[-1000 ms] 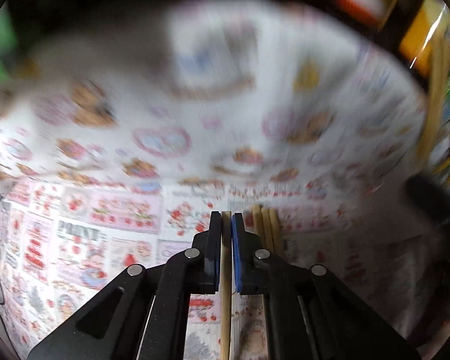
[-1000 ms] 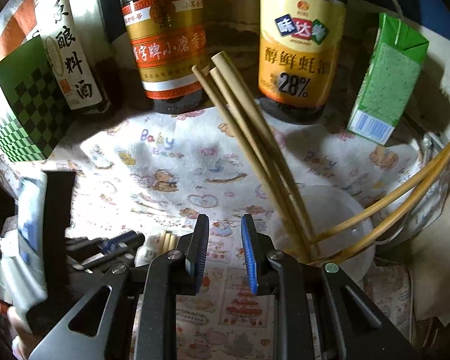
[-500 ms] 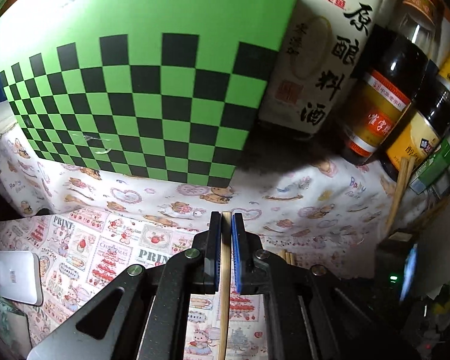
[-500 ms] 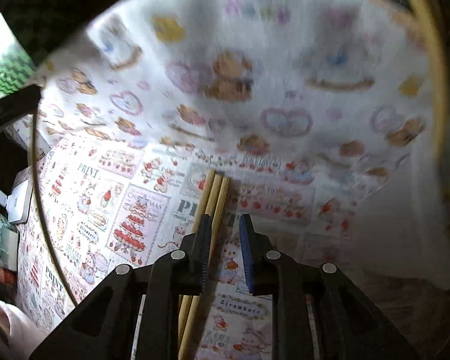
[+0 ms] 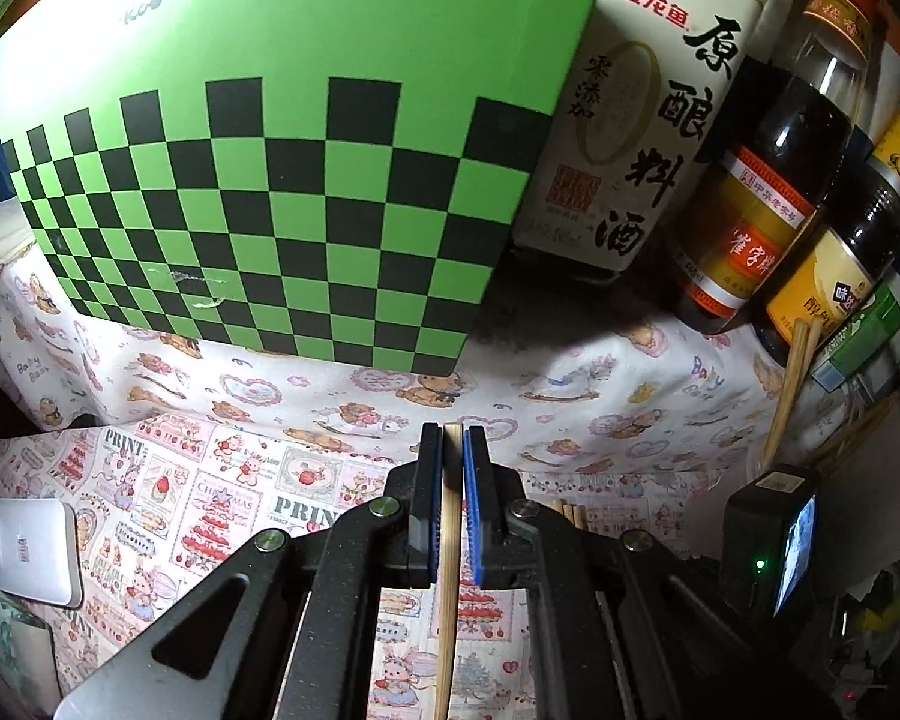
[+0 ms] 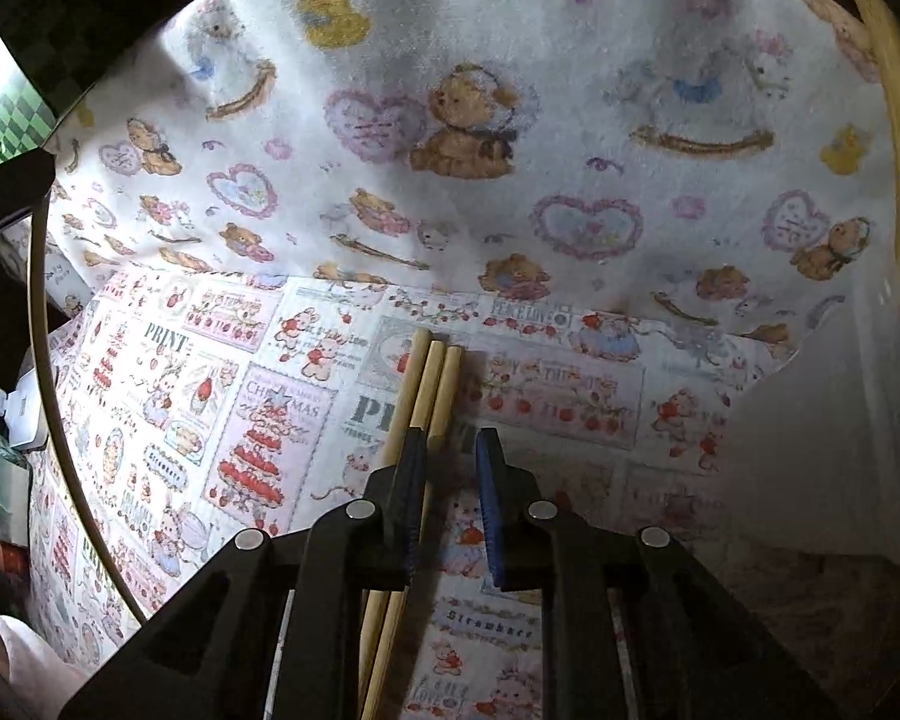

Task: Organize utensils
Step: 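Grasp a chopstick with the left gripper while the right gripper grasps another, then lift both chopsticks and carry them toward the white cup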

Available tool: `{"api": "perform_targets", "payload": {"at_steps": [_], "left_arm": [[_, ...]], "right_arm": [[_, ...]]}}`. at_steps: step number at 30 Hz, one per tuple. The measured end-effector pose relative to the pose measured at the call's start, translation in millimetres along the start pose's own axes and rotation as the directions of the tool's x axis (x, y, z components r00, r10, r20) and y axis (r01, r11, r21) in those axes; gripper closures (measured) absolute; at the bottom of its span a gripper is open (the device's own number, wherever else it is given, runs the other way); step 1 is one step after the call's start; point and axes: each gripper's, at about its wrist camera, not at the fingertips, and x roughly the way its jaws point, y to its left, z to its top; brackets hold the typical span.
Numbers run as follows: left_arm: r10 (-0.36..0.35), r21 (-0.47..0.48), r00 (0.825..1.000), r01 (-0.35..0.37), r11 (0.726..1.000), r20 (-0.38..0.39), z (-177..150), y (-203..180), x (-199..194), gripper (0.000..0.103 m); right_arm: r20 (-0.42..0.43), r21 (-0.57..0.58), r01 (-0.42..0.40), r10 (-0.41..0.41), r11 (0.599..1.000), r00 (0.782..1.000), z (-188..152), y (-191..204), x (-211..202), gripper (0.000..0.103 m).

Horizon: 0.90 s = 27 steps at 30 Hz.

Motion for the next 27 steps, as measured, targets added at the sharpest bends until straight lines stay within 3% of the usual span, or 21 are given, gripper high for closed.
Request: {"api": "perform_targets", "payload": {"at_steps": [5, 10, 15, 18, 22, 27], "left_arm": [[0.003, 0.006, 1.000, -0.003, 1.000, 0.006, -1, -4, -3, 0.097], [0.003, 0.000, 1.000, -0.003, 1.000, 0.004, -1, -3, -3, 0.097], [0.002, -0.004, 1.000, -0.002, 1.000, 0.003, 0, -1, -3, 0.097], [0.001, 0.000, 1.000, -0.001, 1.000, 0.002, 0, -1, -3, 0.097], [-0.001, 0.006, 1.000, 0.001, 1.000, 0.003, 0, -2, -4, 0.097], [-0.004, 0.009, 0.998, 0.004, 1.000, 0.055, 2, -1, -26, 0.097]], "right_arm": [[0.020, -0.032, 0.109, -0.108, 0.994, 0.994, -2, 9, -3, 0.084], [0.000, 0.007, 0.012, -0.012, 1.000, 1.000, -2, 6, -2, 0.084], [0.015, 0.006, 0.026, -0.026, 1.000, 1.000, -3, 4, 2, 0.084], [0.042, 0.032, 0.079, -0.080, 0.996, 0.996, 1, 1, 2, 0.085], [0.061, 0.054, 0.066, -0.069, 0.996, 0.996, 4, -7, -1, 0.094], [0.156, 0.045, 0.051, -0.058, 0.998, 0.986, 9, -12, -38, 0.095]]}}
